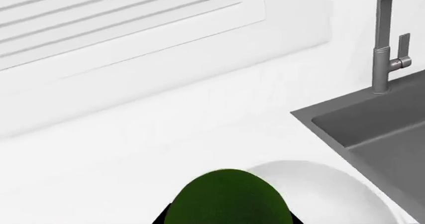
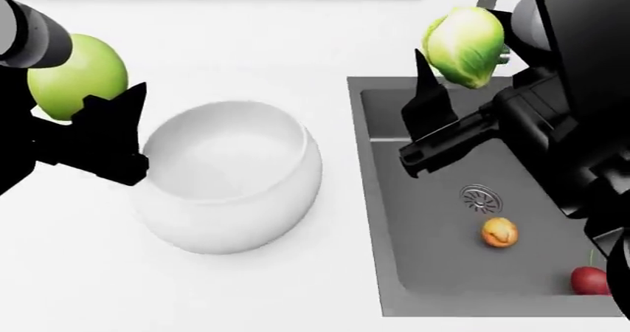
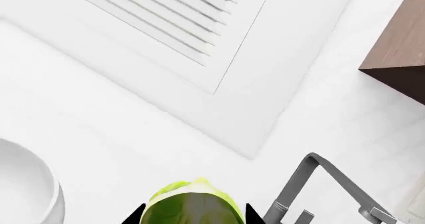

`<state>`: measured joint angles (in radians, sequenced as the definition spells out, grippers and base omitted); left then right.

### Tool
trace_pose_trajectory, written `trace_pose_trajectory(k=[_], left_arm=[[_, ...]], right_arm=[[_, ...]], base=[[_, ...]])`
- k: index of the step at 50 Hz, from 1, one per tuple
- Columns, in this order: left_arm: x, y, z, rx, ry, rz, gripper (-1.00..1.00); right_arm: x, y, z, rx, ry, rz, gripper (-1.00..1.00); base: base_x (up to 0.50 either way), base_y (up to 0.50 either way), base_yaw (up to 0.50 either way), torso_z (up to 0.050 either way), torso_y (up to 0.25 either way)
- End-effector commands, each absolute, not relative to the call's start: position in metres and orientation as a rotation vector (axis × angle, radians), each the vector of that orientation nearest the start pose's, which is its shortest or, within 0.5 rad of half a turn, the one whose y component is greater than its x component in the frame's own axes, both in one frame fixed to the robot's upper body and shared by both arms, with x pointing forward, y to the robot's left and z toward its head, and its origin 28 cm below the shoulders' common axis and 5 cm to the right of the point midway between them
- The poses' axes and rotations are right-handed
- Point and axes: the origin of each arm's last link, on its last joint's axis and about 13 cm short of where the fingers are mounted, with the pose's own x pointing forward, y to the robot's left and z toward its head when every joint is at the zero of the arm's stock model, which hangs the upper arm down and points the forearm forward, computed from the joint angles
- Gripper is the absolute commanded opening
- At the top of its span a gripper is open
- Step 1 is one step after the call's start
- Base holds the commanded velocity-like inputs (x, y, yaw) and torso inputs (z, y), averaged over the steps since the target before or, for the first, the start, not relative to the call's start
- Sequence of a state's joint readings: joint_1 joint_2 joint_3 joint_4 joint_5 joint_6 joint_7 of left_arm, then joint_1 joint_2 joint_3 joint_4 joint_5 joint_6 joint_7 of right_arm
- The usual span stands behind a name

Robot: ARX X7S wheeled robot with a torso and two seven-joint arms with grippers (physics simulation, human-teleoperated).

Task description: There is a mixed pile of frozen fruits and vegetables on the counter. Locate all the frozen vegetables and place the items in a bowl on the counter. Take all the frozen fruits and defrost them in a running sink.

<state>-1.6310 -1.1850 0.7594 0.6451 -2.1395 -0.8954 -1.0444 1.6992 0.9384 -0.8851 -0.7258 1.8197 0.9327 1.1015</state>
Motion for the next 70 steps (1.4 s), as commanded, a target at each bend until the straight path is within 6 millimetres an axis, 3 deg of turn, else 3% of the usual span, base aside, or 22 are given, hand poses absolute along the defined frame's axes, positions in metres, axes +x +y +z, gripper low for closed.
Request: trace_pose_trajectory(k=[1,19,26,31,38,45,55,70], left_arm=[[0.154,0.264,0.341,0.242,0.058,-0.156,-1.00],[0.154,0.264,0.340,0.241,0.060,-0.155,-1.00],[0.154,0.264,0.339,0.240,0.060,-0.156,-1.00],[0.154,0.264,0.340,0.240,0.061,-0.155,-1.00],[0.153,0.264,0.342,0.241,0.056,-0.156,-1.00],[0.152,0.265,0.341,0.236,0.052,-0.156,-1.00],[0.150,0.270,0.340,0.230,0.050,-0.146,-1.00],[0.153,0.268,0.338,0.233,0.053,-0.157,-1.00]], right_arm=[[0.177,-0.110,0.331,-0.508,-0.200,0.196,-1.00],[0.177,-0.110,0.331,-0.504,-0.200,0.194,-1.00],[0.174,-0.108,0.334,-0.470,-0.219,0.232,-1.00],[0.161,-0.103,0.352,-0.433,-0.218,0.292,-1.00],[0.151,-0.084,0.381,-0.373,-0.018,0.401,-1.00],[0.167,-0.067,0.399,-0.464,0.136,0.347,-1.00],[0.191,-0.053,0.400,-0.506,0.325,0.316,-1.00],[0.190,-0.031,0.415,-0.653,0.555,0.324,-1.00]], base=[[0.32,0.46,0.00,0.000,0.000],[0.24,0.44,0.00,0.000,0.002],[0.00,0.00,0.00,0.000,0.000],[0.00,0.00,0.00,0.000,0.000],[0.00,0.00,0.00,0.000,0.000],[0.00,0.00,0.00,0.000,0.000],[0.00,0.00,0.00,0.000,0.000],[0.00,0.00,0.00,0.000,0.001]])
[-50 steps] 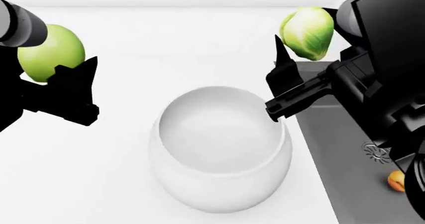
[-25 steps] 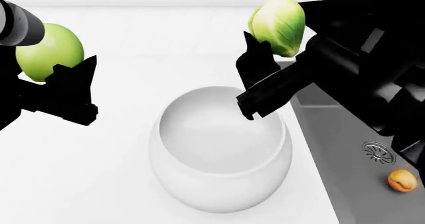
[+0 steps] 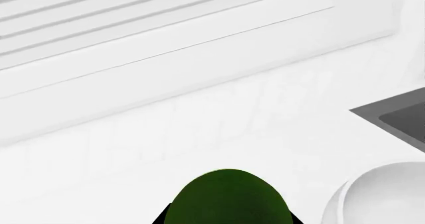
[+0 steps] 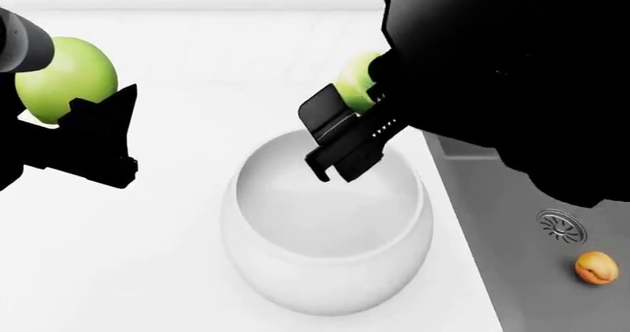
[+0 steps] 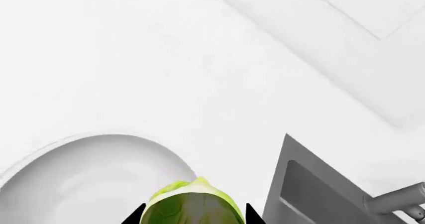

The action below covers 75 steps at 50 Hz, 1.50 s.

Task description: There is a mixed pile of frozen fruits and vegetables on the counter. Locate all the frozen vegetables and place the items in a bowl on the counter. Take all the frozen fruits and defrost them in a running sink.

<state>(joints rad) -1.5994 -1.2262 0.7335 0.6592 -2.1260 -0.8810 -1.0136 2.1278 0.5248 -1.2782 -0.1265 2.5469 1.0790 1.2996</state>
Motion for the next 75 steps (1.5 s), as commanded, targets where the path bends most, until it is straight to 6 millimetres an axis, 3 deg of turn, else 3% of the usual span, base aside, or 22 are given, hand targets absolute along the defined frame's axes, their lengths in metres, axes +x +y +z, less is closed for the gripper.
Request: trace_pose_trajectory(k=[1,23,45,75], left_arm=[[0.154,0.267,0.338,0.233,0.054,-0.161,-1.00],[0.156,0.269,0.332,0.228,0.070,-0.168,-1.00],[0.157,0.269,0.330,0.230,0.077,-0.163,-1.00],[0.158,0.270,0.327,0.231,0.085,-0.161,-1.00]], right_arm=[[0.191,-0.030,0.414,-0.665,0.570,0.319,-1.00],[0.210,-0.008,0.402,-0.666,0.647,0.381,-1.00],[0.233,-0.013,0.369,-0.584,0.736,0.384,-1.00],[0.237,-0.013,0.356,-0.590,0.790,0.394,-1.00]], base=[[0.00,0.00,0.00,0.000,0.000],[0.00,0.00,0.00,0.000,0.000],[0.00,0.00,0.00,0.000,0.000],[0.00,0.00,0.00,0.000,0.000]])
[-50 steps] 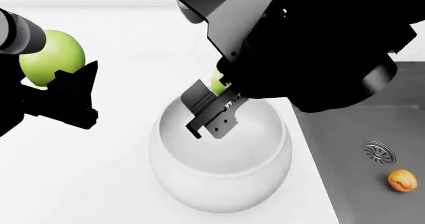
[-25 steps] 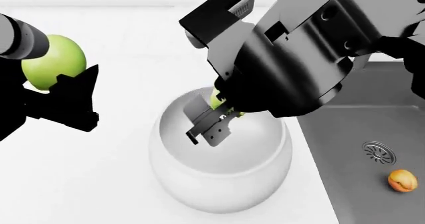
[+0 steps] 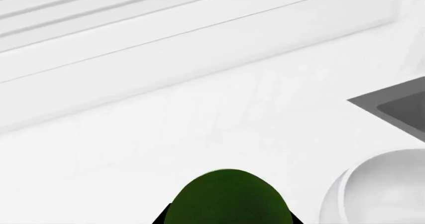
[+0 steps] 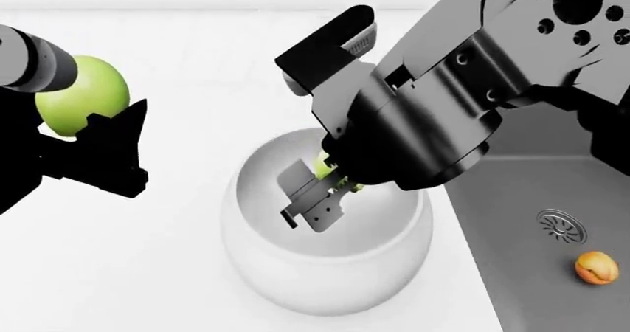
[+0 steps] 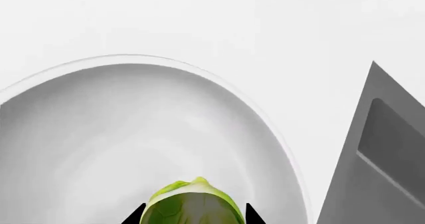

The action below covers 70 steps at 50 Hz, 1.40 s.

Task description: There is a mixed pile of frozen fruits and vegetables on the counter. Locate all the frozen vegetables and place the items in a bowl on the counter. Take all the frozen fruits and defrost them in a running sink.

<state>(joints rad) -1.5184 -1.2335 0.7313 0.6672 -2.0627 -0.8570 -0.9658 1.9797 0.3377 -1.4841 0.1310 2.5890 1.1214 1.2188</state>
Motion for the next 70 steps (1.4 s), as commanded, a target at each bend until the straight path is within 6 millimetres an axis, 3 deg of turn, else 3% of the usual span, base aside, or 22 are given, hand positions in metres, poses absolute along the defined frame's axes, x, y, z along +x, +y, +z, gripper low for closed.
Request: trace_pose_trajectory(k=[1,11,12,26,40,55,70], left_arm=[[0.158,0.270,0.327,0.231,0.085,-0.161,-1.00],[0.159,0.269,0.327,0.232,0.086,-0.162,-1.00],[0.159,0.269,0.327,0.232,0.086,-0.163,-1.00],[0.159,0.269,0.326,0.232,0.090,-0.162,-1.00],[0.159,0.268,0.328,0.235,0.088,-0.164,-1.00],[0.159,0.261,0.336,0.251,0.076,-0.182,-1.00],[0.166,0.235,0.358,0.314,0.080,-0.298,-1.00]], right_arm=[[0.237,-0.013,0.357,-0.591,0.789,0.395,-1.00],[0.236,-0.013,0.357,-0.595,0.797,0.418,-1.00],[0.236,-0.013,0.357,-0.596,0.796,0.416,1.00],[0.233,-0.013,0.363,-0.619,0.784,0.409,1.00],[0.215,-0.018,0.392,-0.633,0.705,0.379,1.00],[0.184,-0.038,0.421,-0.623,0.637,0.293,1.00],[0.170,-0.074,0.410,-0.575,0.667,0.174,1.00]], base=[[0.00,0.00,0.00,0.000,0.000],[0.00,0.00,0.00,0.000,0.000],[0.00,0.00,0.00,0.000,0.000],[0.00,0.00,0.00,0.000,0.000],[0.00,0.00,0.00,0.000,0.001],[0.00,0.00,0.00,0.000,0.000],[0.00,0.00,0.00,0.000,0.000]])
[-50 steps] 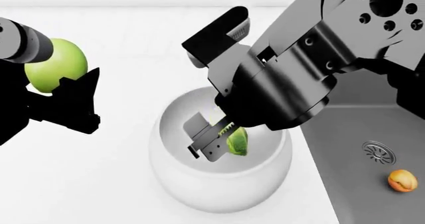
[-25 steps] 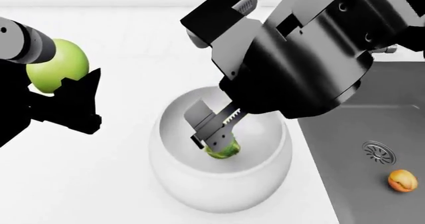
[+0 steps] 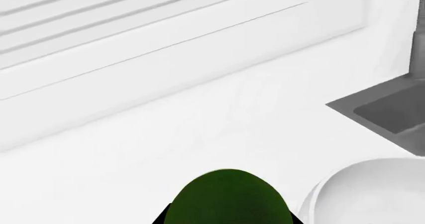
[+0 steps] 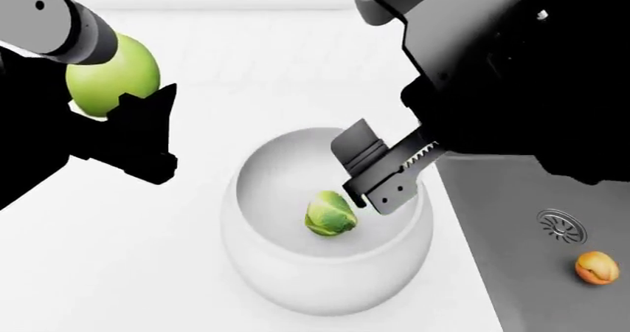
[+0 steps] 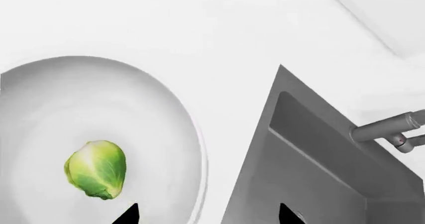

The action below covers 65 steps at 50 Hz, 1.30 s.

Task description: There is a mixed pile of frozen fruits and vegetables on the counter. Locate all the frozen vegetables and place the items in a bowl on the counter. Take all the frozen fruits and defrost them in a running sink.

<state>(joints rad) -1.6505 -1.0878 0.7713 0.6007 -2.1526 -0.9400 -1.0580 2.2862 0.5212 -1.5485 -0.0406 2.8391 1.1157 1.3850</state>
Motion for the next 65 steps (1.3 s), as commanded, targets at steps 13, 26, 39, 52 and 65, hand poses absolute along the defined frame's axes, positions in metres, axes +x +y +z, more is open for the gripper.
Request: trace_pose_trajectory(k=[13,26,39,52,65], left_arm=[[0.180,0.205,0.393,0.403,0.106,-0.398,-1.00],[0.196,0.182,0.404,0.484,0.177,-0.493,-1.00],[0.197,0.180,0.398,0.507,0.219,-0.519,-1.00],[0.200,0.177,0.391,0.534,0.317,-0.578,-1.00],[0.202,0.168,0.387,0.534,0.415,-0.674,-1.00]], right_arm=[[0.164,-0.093,0.398,-0.532,0.687,0.159,1.00],[0.154,-0.108,0.396,-0.491,0.647,0.159,1.00],[0.140,-0.128,0.408,-0.432,0.332,0.177,1.00],[0.139,-0.144,0.389,-0.413,0.250,0.161,1.00],[0.142,-0.145,0.378,-0.431,0.284,0.164,1.00]], base=[[0.00,0.00,0.00,0.001,0.000],[0.00,0.00,0.00,0.000,0.000],[0.00,0.00,0.00,0.000,0.000],[0.00,0.00,0.00,0.000,0.000],[0.00,0.00,0.00,0.000,0.000]])
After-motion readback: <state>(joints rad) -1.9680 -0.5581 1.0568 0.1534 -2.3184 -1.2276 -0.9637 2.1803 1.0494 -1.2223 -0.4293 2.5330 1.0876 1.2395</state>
